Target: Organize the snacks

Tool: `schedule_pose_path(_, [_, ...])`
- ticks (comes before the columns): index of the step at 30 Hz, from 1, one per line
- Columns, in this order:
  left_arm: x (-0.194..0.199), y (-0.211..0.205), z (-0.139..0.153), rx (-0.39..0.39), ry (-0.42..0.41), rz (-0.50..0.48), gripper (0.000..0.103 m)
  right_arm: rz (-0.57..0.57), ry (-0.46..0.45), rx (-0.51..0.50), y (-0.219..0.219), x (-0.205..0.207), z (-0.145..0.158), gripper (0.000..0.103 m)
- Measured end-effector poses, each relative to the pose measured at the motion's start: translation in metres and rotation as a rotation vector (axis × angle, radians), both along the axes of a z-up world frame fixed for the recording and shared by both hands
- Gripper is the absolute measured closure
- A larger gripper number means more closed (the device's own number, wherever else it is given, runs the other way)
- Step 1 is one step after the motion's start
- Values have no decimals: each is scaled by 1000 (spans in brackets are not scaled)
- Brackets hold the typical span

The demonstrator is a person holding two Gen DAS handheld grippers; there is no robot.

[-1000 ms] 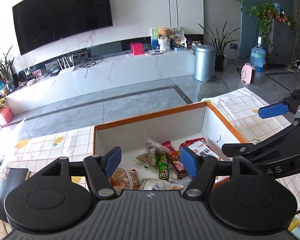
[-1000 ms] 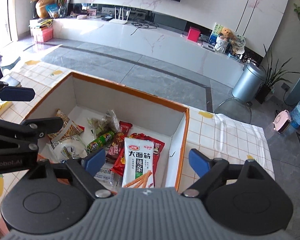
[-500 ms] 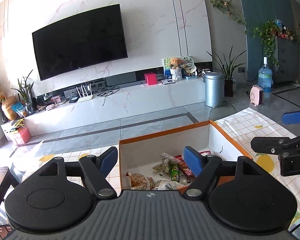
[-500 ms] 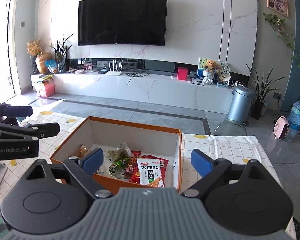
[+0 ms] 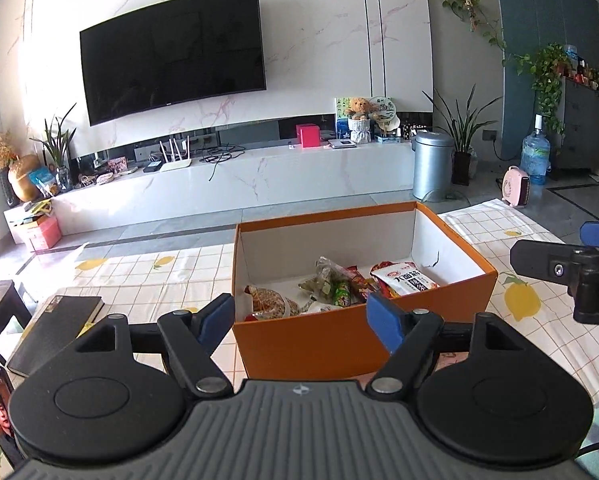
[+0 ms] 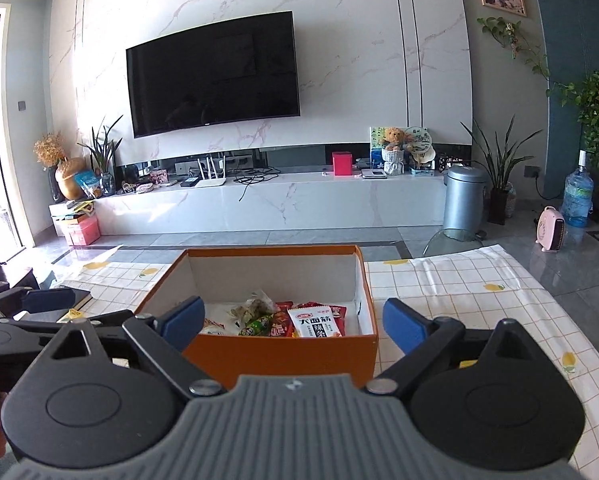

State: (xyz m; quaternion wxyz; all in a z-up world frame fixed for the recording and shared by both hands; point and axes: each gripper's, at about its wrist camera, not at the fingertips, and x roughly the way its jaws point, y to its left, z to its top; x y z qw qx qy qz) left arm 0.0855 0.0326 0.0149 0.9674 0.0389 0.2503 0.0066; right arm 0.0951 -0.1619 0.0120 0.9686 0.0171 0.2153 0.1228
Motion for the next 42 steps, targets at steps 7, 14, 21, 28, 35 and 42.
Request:
schedule_pose_path(7, [0, 2, -19, 9, 52, 8, 15, -1, 71, -17, 5, 12, -26, 10])
schedule_pose_path(14, [6, 3, -34, 6, 95, 19, 15, -11, 118, -41, 8, 22, -43, 10])
schedule_pose_path(21, [7, 4, -38, 4, 112, 24, 15, -17, 135, -36, 7, 26, -47, 10])
schedule_pose_path(28, [5, 3, -32, 3, 101, 25, 15, -13, 117, -39, 7, 22, -44, 10])
schedule_pose_path(35, [4, 2, -29, 4, 93, 24, 15, -14, 112, -35, 6, 19, -42, 10])
schedule_pose_path(42, [4, 2, -27, 2, 91, 22, 15, -14, 108, -35, 5, 19, -40, 10])
